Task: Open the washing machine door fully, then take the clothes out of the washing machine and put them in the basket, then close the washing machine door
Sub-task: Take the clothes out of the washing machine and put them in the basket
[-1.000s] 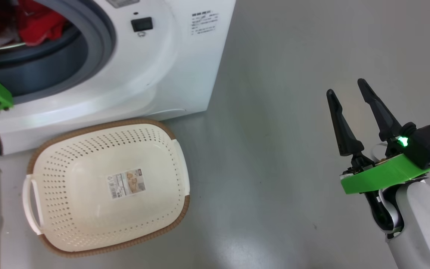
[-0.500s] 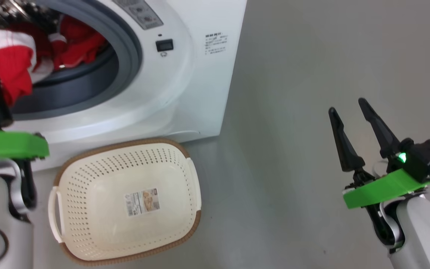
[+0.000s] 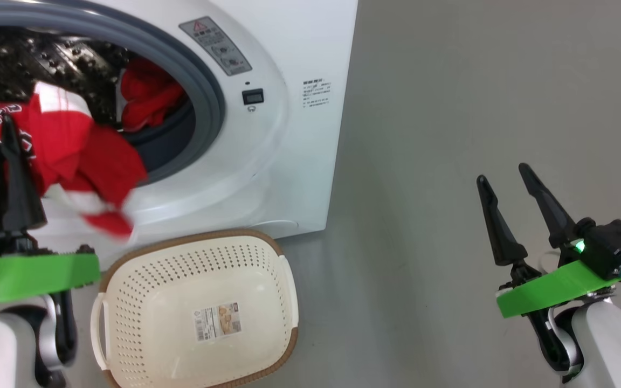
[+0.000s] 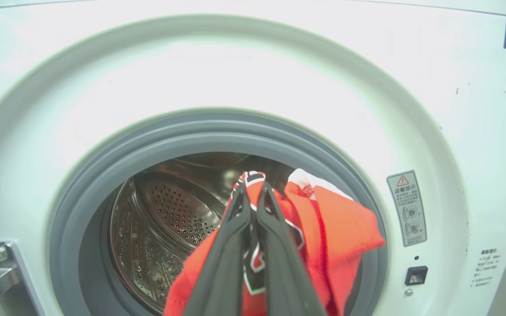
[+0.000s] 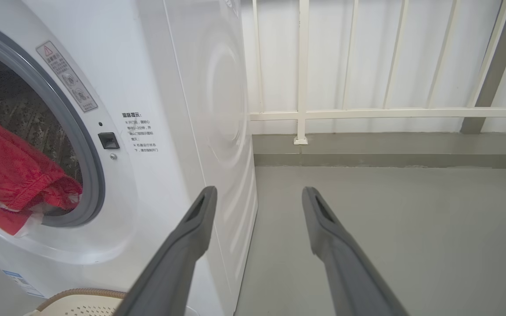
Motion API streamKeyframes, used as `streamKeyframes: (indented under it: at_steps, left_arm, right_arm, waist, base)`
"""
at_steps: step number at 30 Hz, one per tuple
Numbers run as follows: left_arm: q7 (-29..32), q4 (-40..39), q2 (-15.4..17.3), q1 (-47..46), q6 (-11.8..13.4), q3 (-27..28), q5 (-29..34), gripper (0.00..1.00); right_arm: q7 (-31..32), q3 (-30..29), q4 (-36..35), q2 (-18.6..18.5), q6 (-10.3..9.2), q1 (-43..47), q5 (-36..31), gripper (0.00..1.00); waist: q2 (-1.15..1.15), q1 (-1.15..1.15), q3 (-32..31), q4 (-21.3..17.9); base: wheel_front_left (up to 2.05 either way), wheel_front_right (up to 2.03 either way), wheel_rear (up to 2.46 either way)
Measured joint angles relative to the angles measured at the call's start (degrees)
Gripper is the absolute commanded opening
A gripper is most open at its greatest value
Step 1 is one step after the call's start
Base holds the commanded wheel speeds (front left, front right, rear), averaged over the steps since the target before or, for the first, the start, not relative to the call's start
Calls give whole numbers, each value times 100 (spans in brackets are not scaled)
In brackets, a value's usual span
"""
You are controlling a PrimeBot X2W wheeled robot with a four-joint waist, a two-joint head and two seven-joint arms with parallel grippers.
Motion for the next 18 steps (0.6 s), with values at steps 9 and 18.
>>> streamKeyframes:
  at_steps: [9, 18]
  left_arm:
    - [485, -961, -140, 595, 177, -175, 43, 0]
    - [467, -498, -481, 1067, 170, -432, -219, 0]
  right_arm:
    - [0, -10, 31, 88, 0, 54, 0, 100]
    - [0, -47, 9, 99, 0, 56, 0, 100]
  waist:
    - [0, 0, -162, 11]
    - [0, 0, 21, 4]
  base:
    - [0, 0, 0]
    - [0, 0, 0]
